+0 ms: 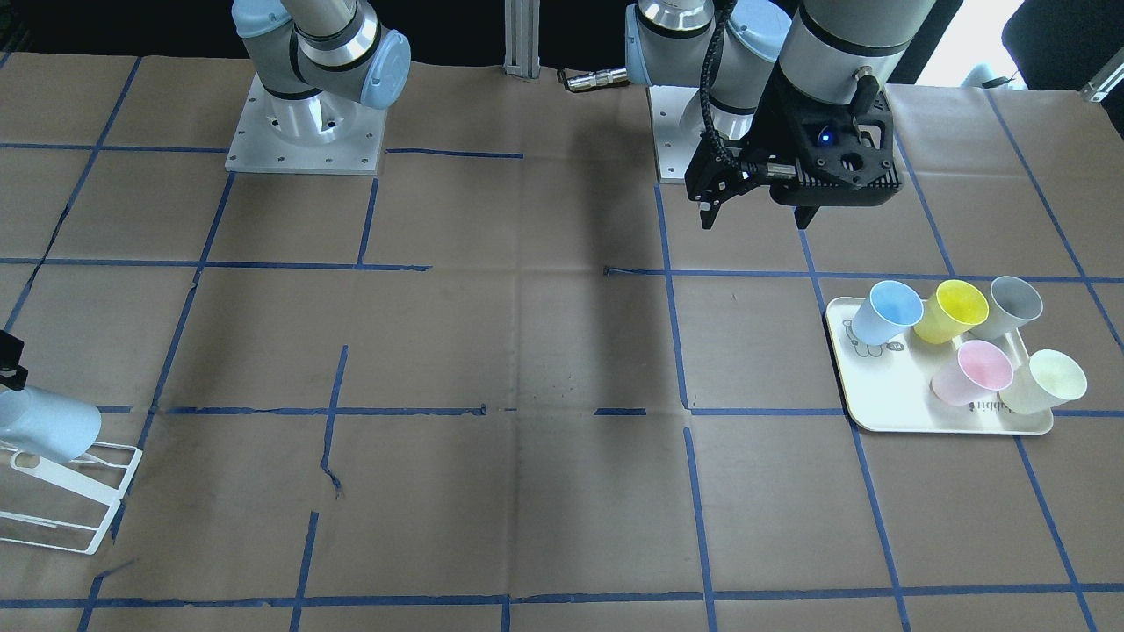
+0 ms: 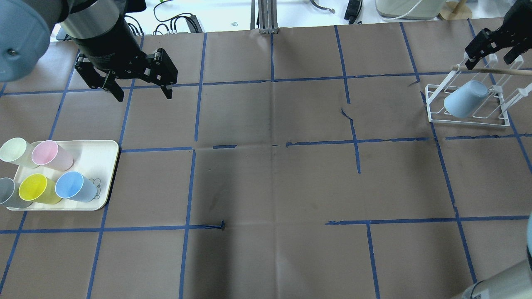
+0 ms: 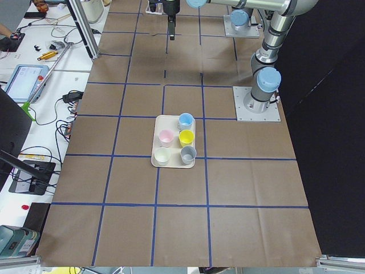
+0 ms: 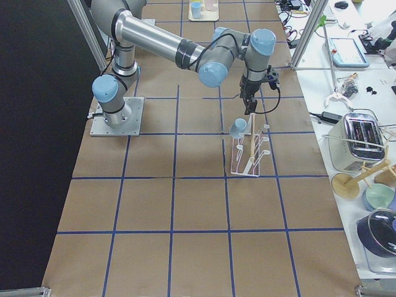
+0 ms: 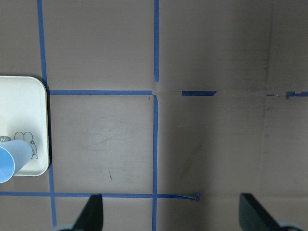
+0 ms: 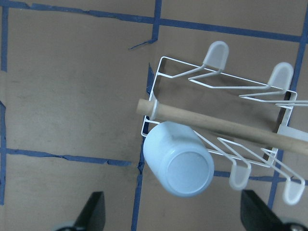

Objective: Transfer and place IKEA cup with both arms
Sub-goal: 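Lower the right gripper onto the light blue cup and close on it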

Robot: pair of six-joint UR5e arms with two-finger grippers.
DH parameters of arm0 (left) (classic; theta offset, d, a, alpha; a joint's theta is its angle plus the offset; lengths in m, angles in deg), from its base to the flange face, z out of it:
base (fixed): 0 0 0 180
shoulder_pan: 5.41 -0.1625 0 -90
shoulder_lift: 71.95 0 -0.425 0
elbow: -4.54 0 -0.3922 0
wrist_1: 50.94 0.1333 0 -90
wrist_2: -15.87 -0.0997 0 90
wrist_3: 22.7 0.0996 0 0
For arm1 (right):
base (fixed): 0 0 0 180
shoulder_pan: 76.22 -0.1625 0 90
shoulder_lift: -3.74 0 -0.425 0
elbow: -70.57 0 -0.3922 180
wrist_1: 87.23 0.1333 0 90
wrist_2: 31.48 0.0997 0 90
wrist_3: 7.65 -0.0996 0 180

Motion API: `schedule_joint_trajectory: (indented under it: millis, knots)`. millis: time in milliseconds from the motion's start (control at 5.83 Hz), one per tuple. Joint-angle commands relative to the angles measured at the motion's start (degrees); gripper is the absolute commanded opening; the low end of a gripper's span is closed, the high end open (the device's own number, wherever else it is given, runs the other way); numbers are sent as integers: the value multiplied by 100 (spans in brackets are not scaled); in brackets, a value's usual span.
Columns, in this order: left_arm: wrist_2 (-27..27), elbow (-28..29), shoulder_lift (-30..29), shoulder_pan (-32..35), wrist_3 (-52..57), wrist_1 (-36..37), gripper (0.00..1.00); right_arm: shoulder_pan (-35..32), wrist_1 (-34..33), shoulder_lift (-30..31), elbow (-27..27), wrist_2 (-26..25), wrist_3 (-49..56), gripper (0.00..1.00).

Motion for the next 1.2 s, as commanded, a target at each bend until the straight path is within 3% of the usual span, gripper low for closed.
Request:
schedule_joint_trajectory:
  millis: [0, 343, 686, 1029]
  knots:
    - [0, 0, 0, 6, 1, -3, 98, 42, -204, -333, -46, 60, -21, 100]
    - [0, 0, 0, -2, 1, 6, 98, 42, -343, -439, -256, 26, -13, 100]
    - [9, 0, -9, -2, 1, 6, 98, 42, -982, -466, -652, -53, 5, 100]
    - [9, 0, -9, -2, 1, 6, 98, 42, -986, -475, -680, -184, 5, 100]
